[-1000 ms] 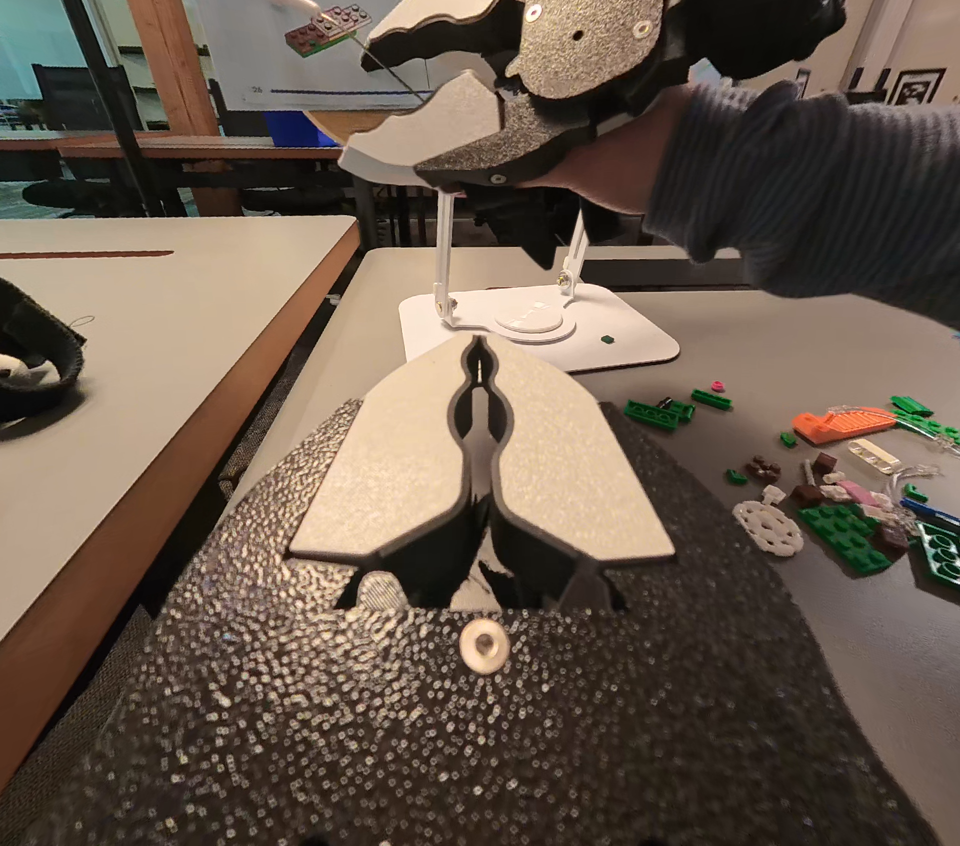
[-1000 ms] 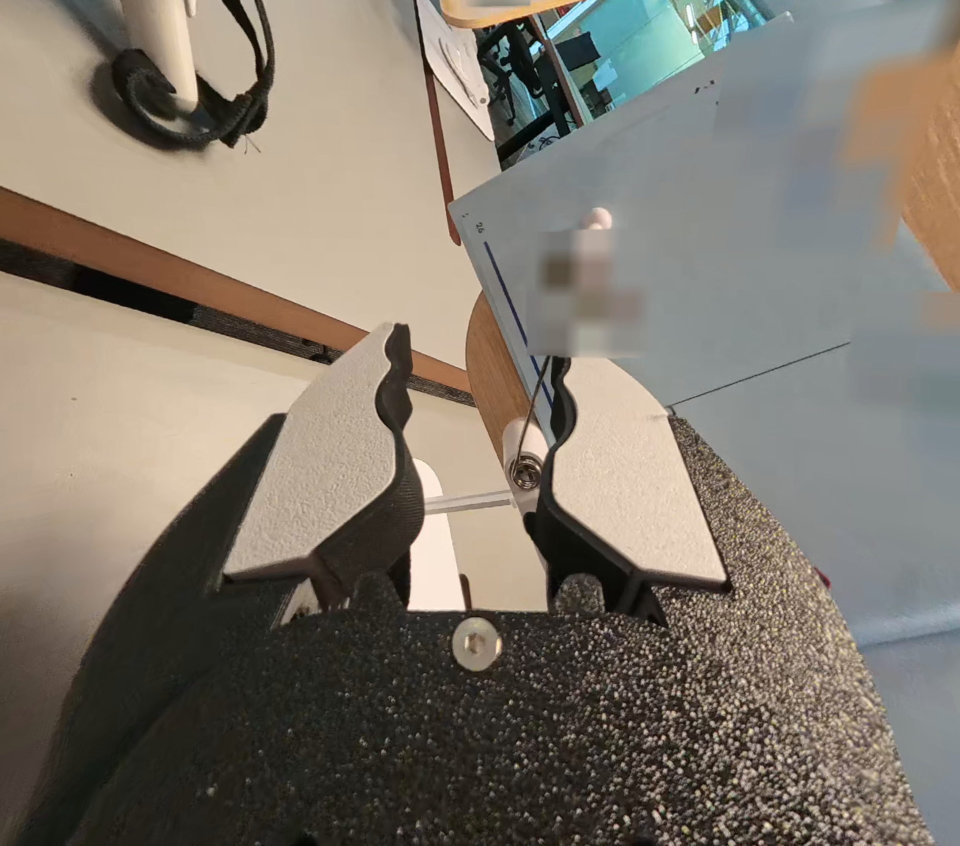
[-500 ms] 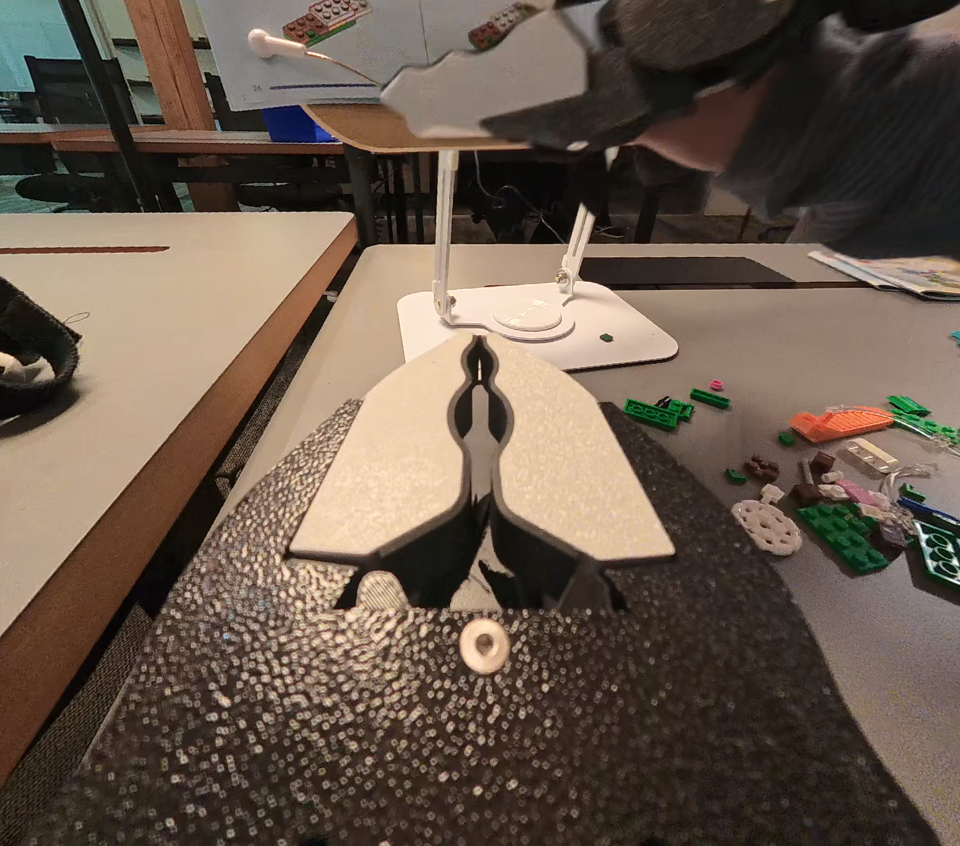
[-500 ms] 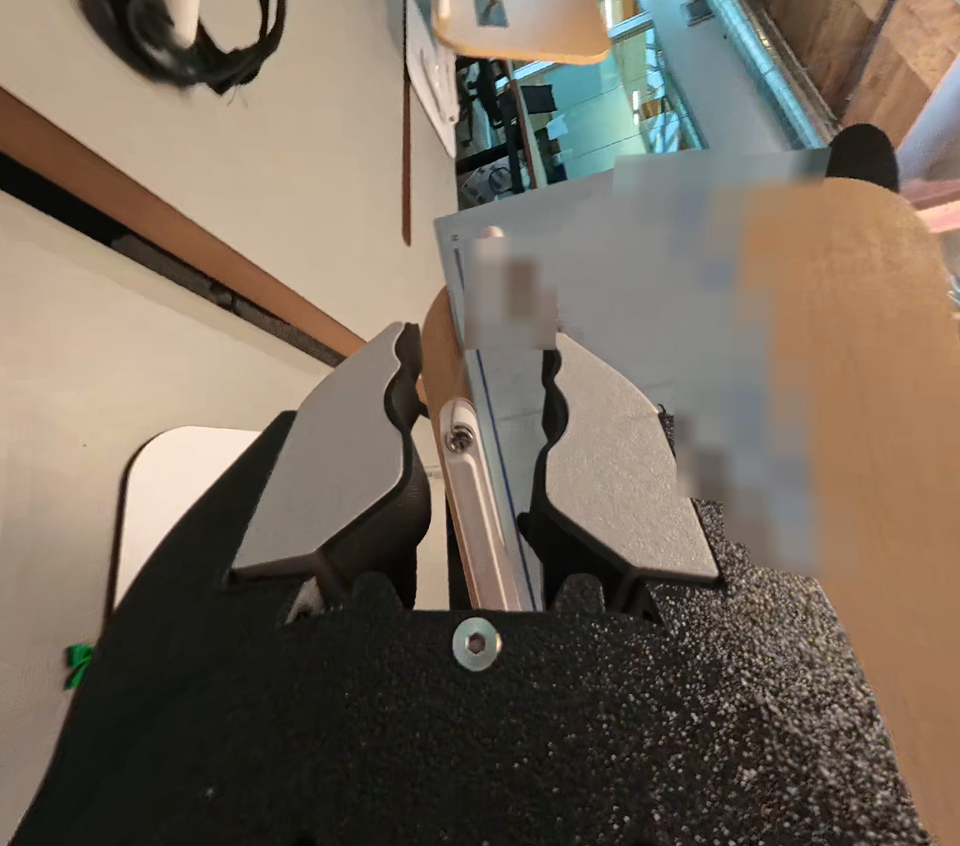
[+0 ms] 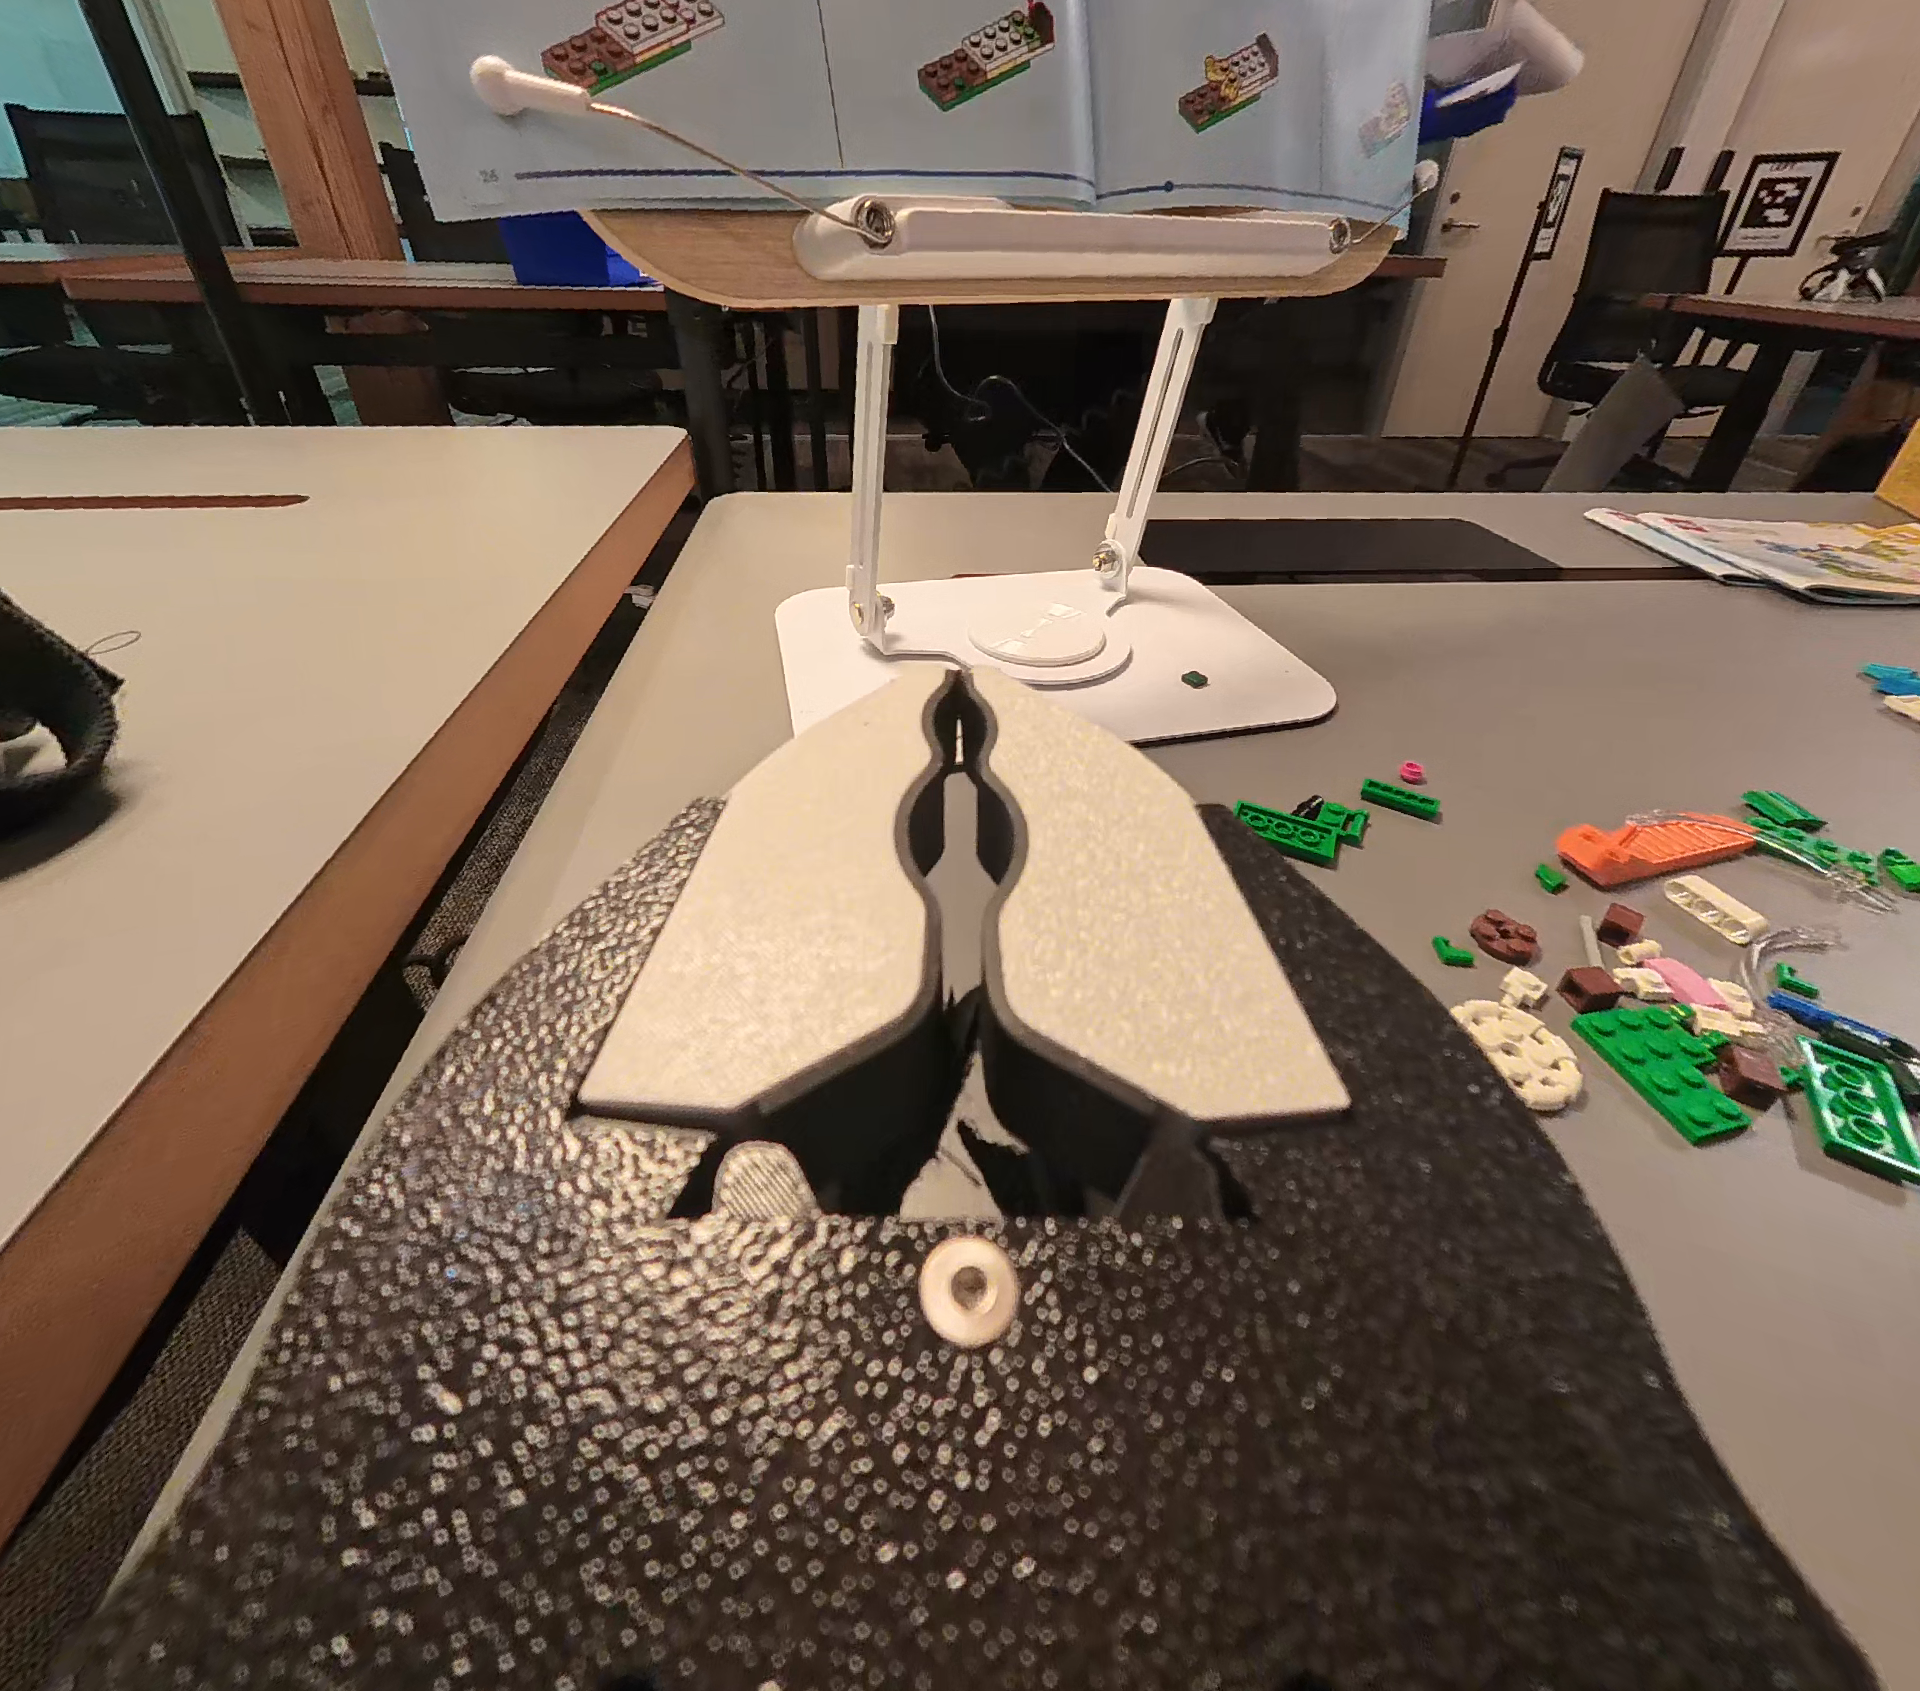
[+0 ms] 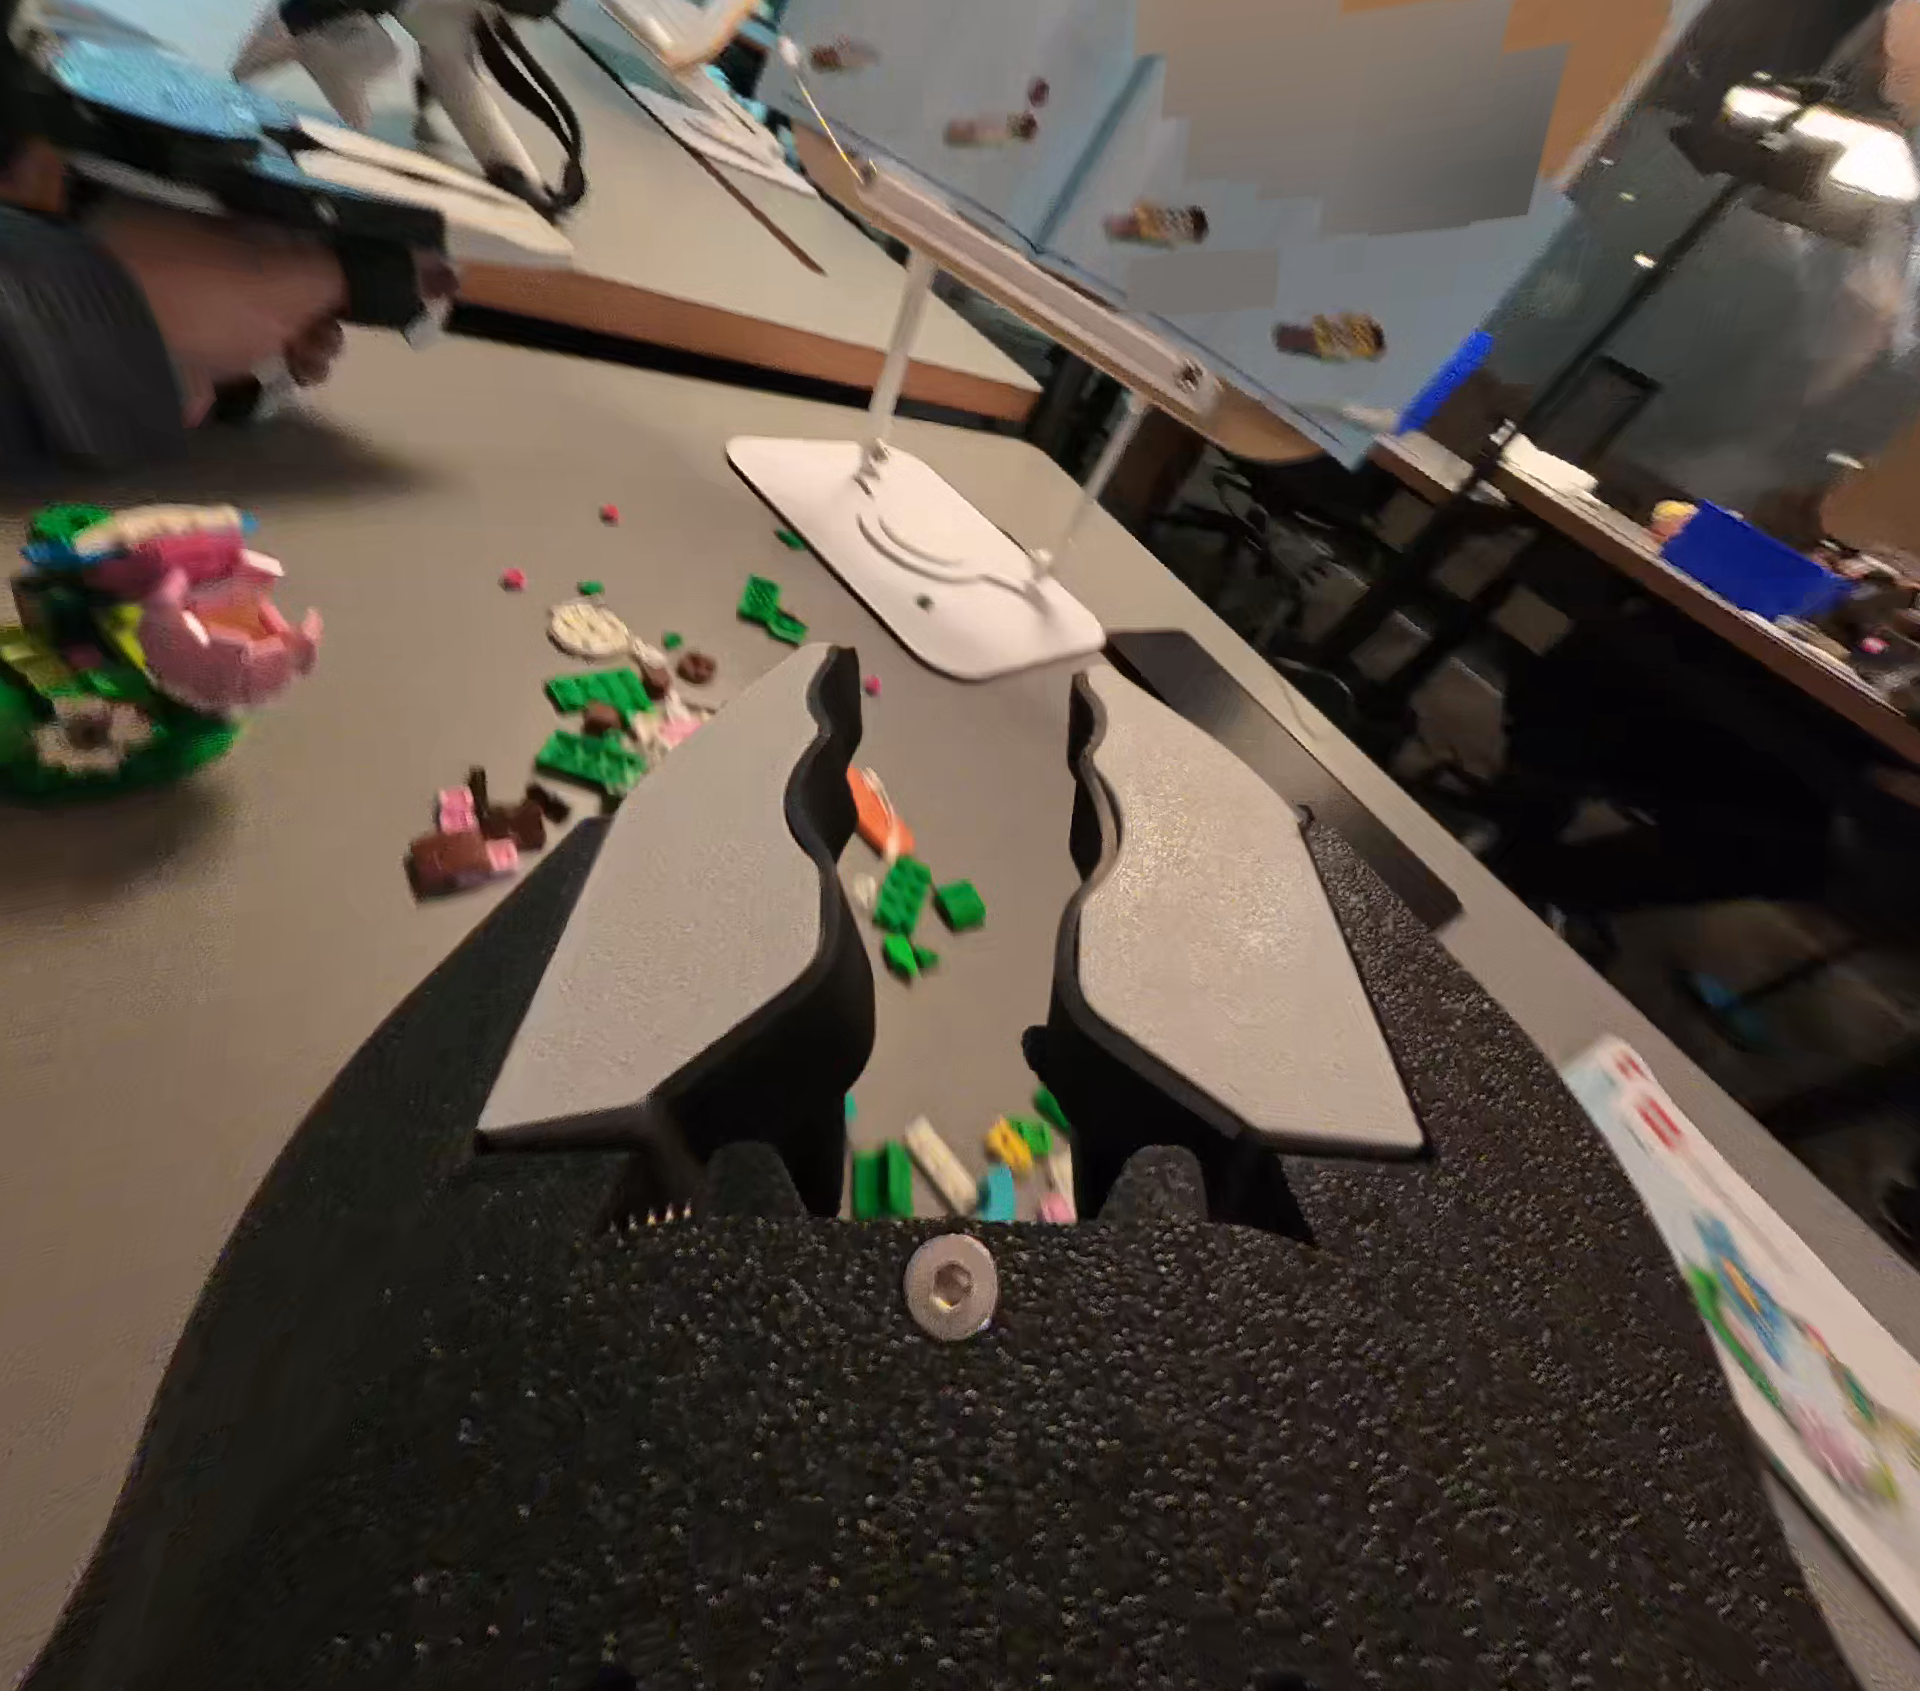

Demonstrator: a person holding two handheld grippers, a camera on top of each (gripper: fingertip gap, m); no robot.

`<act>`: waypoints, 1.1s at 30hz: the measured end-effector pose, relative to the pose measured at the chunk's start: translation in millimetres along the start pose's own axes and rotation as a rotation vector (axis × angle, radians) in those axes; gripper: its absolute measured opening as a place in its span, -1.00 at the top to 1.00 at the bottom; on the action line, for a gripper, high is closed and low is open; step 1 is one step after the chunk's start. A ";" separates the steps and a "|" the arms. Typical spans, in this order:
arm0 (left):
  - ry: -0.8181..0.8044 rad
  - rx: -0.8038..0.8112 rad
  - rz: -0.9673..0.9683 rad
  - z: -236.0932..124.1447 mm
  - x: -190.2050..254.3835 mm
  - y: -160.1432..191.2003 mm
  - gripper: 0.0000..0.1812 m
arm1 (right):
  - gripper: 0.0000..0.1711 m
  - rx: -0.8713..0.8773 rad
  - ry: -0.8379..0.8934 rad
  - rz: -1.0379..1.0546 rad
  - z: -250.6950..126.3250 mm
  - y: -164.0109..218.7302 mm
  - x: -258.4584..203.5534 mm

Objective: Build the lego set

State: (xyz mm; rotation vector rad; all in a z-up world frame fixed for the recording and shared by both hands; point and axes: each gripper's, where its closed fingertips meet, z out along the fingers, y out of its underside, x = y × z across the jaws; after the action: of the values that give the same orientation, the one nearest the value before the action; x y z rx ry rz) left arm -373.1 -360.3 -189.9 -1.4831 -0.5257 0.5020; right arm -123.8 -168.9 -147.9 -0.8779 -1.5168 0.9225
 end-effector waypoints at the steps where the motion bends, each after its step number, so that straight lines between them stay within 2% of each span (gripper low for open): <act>1: 0.001 0.001 0.001 -0.1 0.3 -0.2 1.00 | 0.57 -0.025 0.033 -0.006 -17.2 11.9 4.8; 7: 0.014 0.105 0.093 -11.8 10.9 -15.1 1.00 | 0.64 -0.022 0.143 -0.028 -90.7 44.9 30.0; 10: 0.000 0.147 0.174 -19.6 16.5 -25.9 1.00 | 0.62 -0.030 0.059 0.005 -108.3 51.4 24.1; 13: -0.048 0.289 0.297 -40.2 23.4 -54.0 1.00 | 0.49 -0.121 0.006 0.026 -116.5 69.5 19.7; 15: -0.057 0.337 0.361 -54.5 34.9 -69.3 1.00 | 0.53 -0.165 -0.140 0.043 -122.3 78.1 -0.3; 18: 0.035 0.359 0.412 -74.6 69.4 -80.9 1.00 | 0.60 -0.228 -0.403 0.110 -135.5 88.5 -35.2; 22: 0.215 0.353 0.458 -101.1 123.9 -86.3 1.00 | 0.59 -0.423 -0.578 0.092 -142.7 120.6 -60.3; 27: 0.460 0.305 0.415 -127.5 186.0 -86.1 1.00 | 0.70 -0.581 -0.633 -0.006 -142.0 142.9 -68.3; 29: 0.547 0.269 0.407 -134.3 206.7 -81.2 1.00 | 0.80 -0.578 -0.640 -0.008 -139.4 141.4 -68.3; 33: 0.643 0.213 0.435 -144.4 233.3 -71.3 0.98 | 0.82 -0.590 -0.650 -0.044 -136.8 139.9 -68.7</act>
State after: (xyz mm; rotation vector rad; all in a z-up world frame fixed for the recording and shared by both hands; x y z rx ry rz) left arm -100.7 -333.8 -116.2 -1.4524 0.3531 0.3688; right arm 27.0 -159.2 -290.1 -0.9963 -2.4390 0.7688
